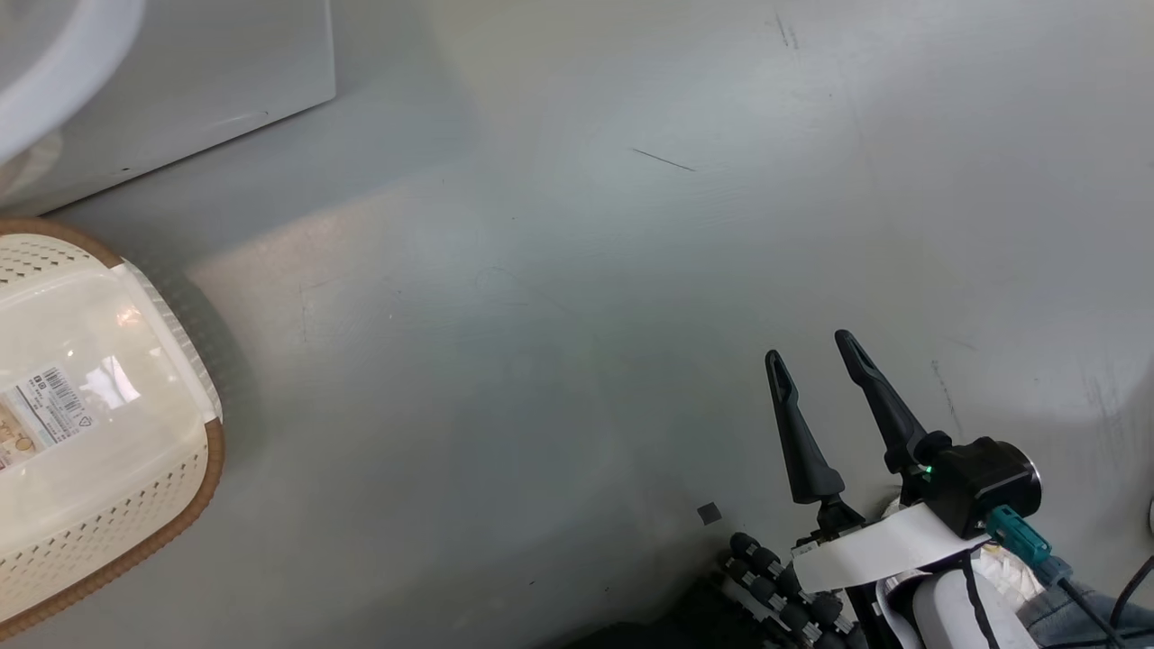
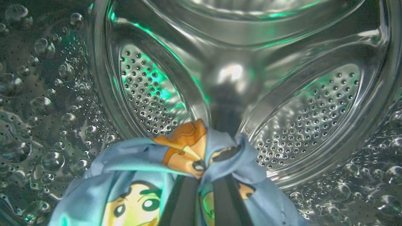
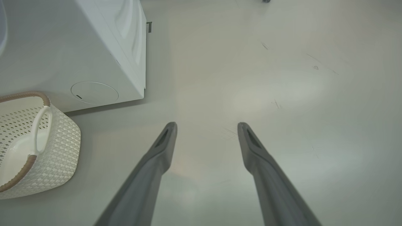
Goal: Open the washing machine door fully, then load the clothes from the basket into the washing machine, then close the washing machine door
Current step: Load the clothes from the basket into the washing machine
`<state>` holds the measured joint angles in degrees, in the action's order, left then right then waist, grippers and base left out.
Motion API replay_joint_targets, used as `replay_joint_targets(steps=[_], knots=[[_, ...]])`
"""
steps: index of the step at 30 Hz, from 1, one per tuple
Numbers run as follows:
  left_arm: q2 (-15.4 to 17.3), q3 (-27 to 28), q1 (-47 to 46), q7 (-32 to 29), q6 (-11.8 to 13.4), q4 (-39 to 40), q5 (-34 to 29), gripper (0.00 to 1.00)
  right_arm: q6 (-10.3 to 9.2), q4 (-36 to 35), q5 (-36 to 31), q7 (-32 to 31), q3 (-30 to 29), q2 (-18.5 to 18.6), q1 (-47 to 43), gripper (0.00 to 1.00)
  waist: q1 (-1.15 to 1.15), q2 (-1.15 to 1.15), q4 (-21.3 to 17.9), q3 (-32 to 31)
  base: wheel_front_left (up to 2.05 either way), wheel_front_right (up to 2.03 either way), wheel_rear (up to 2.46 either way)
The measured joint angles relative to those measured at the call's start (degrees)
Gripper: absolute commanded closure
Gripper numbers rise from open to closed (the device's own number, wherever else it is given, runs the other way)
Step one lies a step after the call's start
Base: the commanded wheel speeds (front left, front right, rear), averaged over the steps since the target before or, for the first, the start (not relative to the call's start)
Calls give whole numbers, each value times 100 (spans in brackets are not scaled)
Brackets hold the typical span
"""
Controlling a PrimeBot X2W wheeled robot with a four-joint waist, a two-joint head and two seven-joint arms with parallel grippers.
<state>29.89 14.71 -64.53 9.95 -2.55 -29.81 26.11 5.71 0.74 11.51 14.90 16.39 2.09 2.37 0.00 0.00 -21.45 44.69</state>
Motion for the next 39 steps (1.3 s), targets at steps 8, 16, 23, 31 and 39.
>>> replay_joint_targets(steps=[8, 16, 23, 31, 39], knots=[[230, -453, 1, 0, -97, -680, -459, 100, -25, -22, -1, 0, 38, -9, -86, 0, 0, 0, -39, 31, 0, 0, 0], [158, -844, 54, -90, -125, -1338, -711, 0, -34, -20, -10, 0, -132, -10, -149, 0, 0, 0, 9, -111, 0, 0, 0], [0, -984, 24, -302, -44, -1874, -886, 0, -36, 24, -12, 0, -148, -11, -170, 0, 0, 0, 122, -300, 0, 0, 0], [-460, -984, 24, -380, 188, -2376, -836, 0, -27, 127, -62, 0, -253, -9, -149, 0, 0, 0, 306, -629, 0, 0, 0], [-1012, -1033, 170, -78, 244, -2546, -699, 0, -22, 234, -115, 0, -446, -5, -105, 0, 0, 0, 558, -1038, 0, 0, 0]])
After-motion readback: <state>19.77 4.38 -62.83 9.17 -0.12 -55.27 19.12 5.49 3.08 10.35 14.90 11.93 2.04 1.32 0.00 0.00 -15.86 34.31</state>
